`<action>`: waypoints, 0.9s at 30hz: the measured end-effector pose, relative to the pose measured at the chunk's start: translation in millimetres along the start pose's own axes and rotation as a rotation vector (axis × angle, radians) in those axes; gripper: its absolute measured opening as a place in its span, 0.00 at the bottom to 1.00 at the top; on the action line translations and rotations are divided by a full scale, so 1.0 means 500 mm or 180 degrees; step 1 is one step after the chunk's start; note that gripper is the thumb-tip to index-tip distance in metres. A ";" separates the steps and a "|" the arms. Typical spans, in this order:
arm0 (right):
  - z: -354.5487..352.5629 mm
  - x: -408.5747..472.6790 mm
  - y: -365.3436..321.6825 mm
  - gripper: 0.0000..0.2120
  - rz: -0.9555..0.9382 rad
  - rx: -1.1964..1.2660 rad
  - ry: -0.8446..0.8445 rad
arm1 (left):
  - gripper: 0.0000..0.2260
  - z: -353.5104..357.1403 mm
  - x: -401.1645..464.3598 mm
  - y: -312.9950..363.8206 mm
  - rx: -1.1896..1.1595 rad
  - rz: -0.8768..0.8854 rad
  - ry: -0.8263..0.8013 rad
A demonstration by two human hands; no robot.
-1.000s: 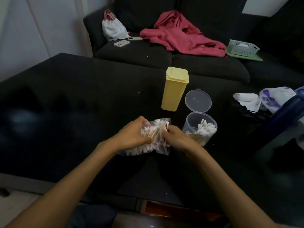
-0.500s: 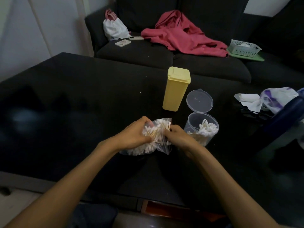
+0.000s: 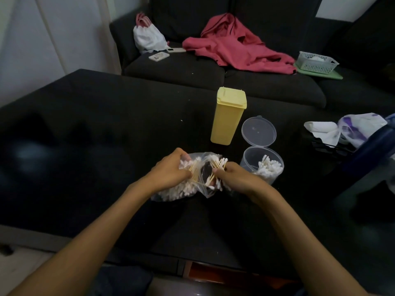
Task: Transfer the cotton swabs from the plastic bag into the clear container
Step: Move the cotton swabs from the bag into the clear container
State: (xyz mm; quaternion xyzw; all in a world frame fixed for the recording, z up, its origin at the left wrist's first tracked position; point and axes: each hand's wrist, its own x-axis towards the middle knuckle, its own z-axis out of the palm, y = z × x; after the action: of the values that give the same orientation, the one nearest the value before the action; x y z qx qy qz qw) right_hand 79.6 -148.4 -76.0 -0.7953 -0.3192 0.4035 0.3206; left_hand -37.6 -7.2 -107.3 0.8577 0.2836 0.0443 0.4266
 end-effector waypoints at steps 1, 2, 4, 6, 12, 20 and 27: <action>-0.001 0.001 0.001 0.12 -0.0049 -0.0016 0.0002 | 0.16 -0.001 0.000 0.000 -0.0045 -0.0023 0.0008; -0.002 0.002 0.002 0.12 -0.0097 0.0010 -0.0008 | 0.16 -0.002 0.001 0.000 -0.0084 -0.0038 0.0009; -0.004 0.000 0.001 0.10 -0.0136 0.0107 -0.0070 | 0.16 -0.003 0.003 -0.002 -0.0121 -0.0037 -0.0006; -0.005 -0.003 0.002 0.09 -0.0220 0.0100 -0.0143 | 0.16 -0.005 0.004 -0.004 -0.0188 -0.0064 0.0013; 0.002 -0.005 0.003 0.07 -0.0660 0.0065 -0.0092 | 0.15 -0.017 0.004 -0.006 -0.0537 -0.0309 0.0117; 0.000 0.005 0.006 0.13 -0.1145 0.0613 0.0213 | 0.14 -0.018 0.005 0.000 -0.0647 -0.0403 -0.0014; -0.022 0.001 0.007 0.15 -0.1180 0.0781 0.0396 | 0.14 -0.014 0.002 -0.004 -0.0297 -0.0422 0.0353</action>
State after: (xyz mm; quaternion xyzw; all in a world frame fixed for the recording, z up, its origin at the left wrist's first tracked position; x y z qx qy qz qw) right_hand 90.2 -153.0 -73.7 -0.7015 -0.3880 0.3237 0.5026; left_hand -39.8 -0.7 -104.4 0.8124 0.3606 0.0765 0.4517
